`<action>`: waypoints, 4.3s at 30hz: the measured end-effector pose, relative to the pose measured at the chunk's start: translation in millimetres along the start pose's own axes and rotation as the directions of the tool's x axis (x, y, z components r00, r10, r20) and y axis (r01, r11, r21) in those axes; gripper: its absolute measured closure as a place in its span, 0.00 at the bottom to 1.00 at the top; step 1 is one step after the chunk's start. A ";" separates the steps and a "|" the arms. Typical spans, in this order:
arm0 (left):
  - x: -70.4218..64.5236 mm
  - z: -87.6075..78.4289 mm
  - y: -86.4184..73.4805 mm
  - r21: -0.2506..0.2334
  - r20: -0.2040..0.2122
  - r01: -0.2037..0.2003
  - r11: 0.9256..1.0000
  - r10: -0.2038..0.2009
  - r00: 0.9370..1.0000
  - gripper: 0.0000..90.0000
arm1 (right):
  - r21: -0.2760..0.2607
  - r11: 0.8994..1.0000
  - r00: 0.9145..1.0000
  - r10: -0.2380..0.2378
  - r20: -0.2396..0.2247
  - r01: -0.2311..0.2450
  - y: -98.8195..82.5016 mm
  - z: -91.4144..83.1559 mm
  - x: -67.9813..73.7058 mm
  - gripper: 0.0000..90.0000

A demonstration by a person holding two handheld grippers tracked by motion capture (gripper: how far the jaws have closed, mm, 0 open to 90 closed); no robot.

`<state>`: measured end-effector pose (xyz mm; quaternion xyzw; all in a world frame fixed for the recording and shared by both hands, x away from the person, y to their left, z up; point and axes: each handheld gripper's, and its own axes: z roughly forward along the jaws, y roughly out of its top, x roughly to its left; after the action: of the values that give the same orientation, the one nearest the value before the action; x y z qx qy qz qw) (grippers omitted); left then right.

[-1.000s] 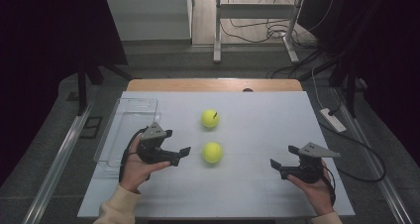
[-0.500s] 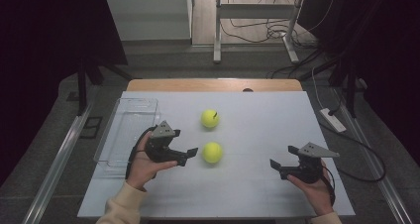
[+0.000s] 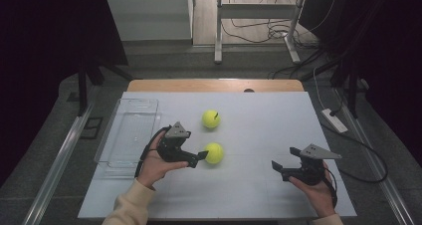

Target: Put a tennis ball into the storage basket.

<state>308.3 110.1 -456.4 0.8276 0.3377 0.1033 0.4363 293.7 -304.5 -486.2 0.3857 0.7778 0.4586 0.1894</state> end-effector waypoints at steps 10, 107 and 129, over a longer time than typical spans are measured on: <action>-2.5 7.2 3.6 0.012 0.002 -0.006 1.000 0.006 1.000 0.08 | -0.002 1.000 1.000 -0.005 -0.005 0.005 2.1 3.2 -1.0 0.11; -4.1 79.9 6.1 0.211 0.004 -0.020 0.977 0.019 1.000 0.30 | 0.021 1.000 1.000 -0.017 -0.004 0.017 -1.6 7.1 2.1 0.11; -3.9 44.6 17.9 0.066 -0.017 -0.009 0.998 0.010 1.000 0.30 | 0.011 1.000 1.000 -0.009 -0.001 0.009 -1.4 6.1 2.4 0.11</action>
<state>334.5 71.5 -468.4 0.8422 0.3406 0.1014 0.4055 295.6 -299.6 -490.4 0.3829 0.7823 0.4535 0.1889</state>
